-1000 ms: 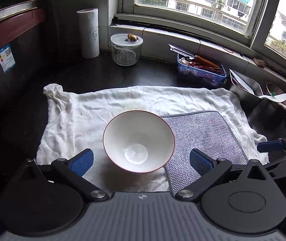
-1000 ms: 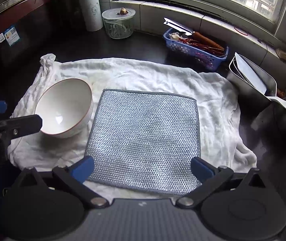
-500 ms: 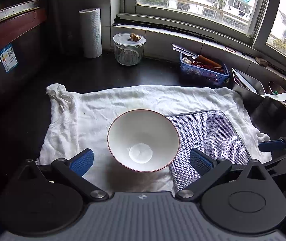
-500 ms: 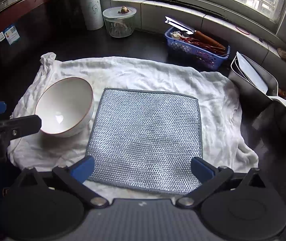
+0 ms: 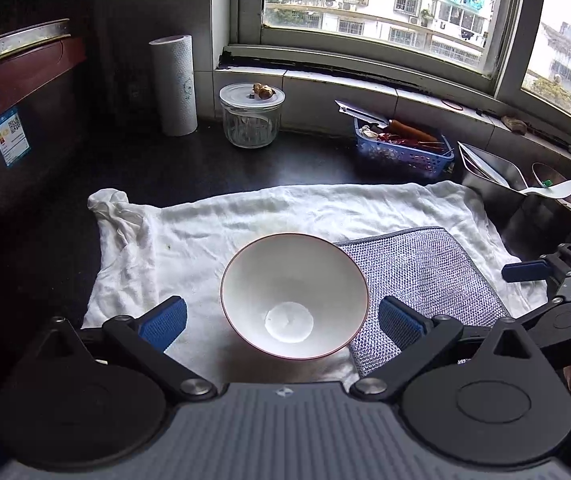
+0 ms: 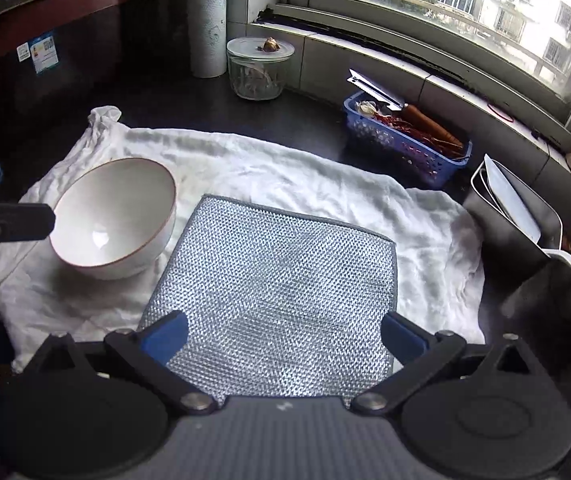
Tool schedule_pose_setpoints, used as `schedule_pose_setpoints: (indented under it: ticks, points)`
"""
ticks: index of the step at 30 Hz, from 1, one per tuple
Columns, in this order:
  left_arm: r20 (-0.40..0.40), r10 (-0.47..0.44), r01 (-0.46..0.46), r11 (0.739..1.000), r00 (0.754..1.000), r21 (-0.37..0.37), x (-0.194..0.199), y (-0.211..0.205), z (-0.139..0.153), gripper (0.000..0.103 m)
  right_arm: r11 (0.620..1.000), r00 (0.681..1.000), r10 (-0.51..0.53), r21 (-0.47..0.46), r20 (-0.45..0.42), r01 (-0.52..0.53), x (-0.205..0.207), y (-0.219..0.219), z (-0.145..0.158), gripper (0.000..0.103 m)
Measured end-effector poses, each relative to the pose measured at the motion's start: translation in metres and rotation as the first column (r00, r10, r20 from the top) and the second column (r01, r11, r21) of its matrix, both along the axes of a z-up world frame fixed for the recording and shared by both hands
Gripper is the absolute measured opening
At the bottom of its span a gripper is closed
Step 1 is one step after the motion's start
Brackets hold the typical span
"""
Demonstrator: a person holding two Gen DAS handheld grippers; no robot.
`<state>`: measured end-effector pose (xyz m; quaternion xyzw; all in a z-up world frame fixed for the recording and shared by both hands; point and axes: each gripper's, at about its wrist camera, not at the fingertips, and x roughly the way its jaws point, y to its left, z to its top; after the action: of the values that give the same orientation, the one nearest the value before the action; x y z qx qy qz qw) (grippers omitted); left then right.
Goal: Clean bowl
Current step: 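Move the right tool down onto the grey mesh pad's edge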
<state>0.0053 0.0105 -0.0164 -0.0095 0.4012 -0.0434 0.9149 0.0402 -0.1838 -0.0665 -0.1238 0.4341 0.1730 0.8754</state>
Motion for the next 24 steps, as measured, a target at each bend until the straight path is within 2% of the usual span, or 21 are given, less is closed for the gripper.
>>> schedule_pose_setpoints:
  ticks: [4, 8, 13, 21, 24]
  points:
    - [-0.024, 0.011, -0.011, 1.000, 1.000, -0.008, 0.004, 0.003, -0.005, 0.103, 1.000, 0.998, 0.008, 0.023, -0.064, -0.006, 0.014, 0.002, -0.015, 0.102]
    - [-0.052, 0.028, -0.029, 0.999, 0.998, -0.020, 0.008, 0.010, -0.012, 0.103, 1.000, 0.997, 0.025, 0.018, -0.067, -0.024, 0.022, 0.008, -0.027, 0.102]
    - [-0.073, 0.042, -0.044, 0.998, 0.996, -0.033, 0.013, 0.017, -0.017, 0.103, 0.997, 0.994, 0.054, 0.052, -0.093, -0.050, 0.035, 0.014, -0.039, 0.082]
    - [-0.098, 0.066, -0.071, 0.996, 0.993, -0.047, 0.025, 0.026, -0.022, 0.103, 0.996, 0.990, 0.088, 0.038, -0.107, -0.085, 0.048, 0.019, -0.051, 0.079]
    - [-0.102, 0.069, -0.074, 0.996, 0.992, -0.049, 0.029, 0.027, -0.023, 0.103, 0.994, 0.989, 0.109, 0.035, -0.099, -0.106, 0.048, 0.018, -0.050, 0.071]
